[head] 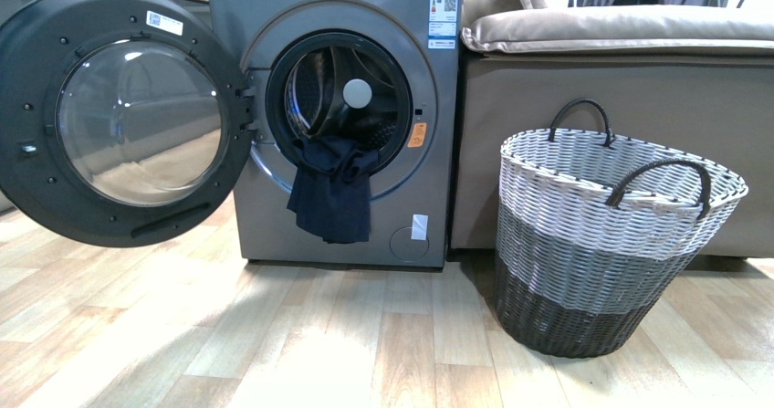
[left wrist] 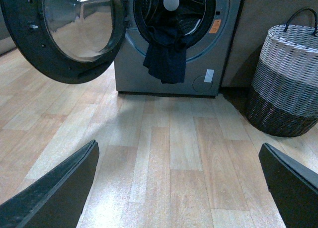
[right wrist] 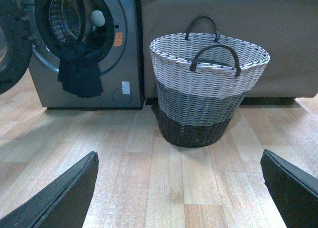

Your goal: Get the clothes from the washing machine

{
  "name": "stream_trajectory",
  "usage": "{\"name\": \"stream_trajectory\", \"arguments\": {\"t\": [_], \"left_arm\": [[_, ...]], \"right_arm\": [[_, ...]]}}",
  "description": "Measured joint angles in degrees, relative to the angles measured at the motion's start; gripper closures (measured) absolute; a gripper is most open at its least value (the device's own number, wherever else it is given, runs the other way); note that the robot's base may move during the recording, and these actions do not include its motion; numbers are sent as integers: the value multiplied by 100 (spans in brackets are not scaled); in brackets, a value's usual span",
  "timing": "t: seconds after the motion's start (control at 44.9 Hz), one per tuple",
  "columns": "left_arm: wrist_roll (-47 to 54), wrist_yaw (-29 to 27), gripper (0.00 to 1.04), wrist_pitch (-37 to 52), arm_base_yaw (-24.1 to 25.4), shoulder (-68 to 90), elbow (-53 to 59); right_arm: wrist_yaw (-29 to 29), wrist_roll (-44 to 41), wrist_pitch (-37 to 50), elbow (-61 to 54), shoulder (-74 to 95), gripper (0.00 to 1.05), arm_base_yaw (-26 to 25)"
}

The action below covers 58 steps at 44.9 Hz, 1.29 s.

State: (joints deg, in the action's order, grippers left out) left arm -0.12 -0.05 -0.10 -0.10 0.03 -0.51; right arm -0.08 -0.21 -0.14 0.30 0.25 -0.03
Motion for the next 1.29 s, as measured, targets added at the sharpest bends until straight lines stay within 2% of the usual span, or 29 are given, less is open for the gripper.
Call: {"name": "stream_trajectory", "arguments": {"t": [1.29], "left_arm": [[0, 4, 6, 0, 0, 4, 0]], "right_arm": [[0, 0, 2, 2, 0, 7, 0]]}}
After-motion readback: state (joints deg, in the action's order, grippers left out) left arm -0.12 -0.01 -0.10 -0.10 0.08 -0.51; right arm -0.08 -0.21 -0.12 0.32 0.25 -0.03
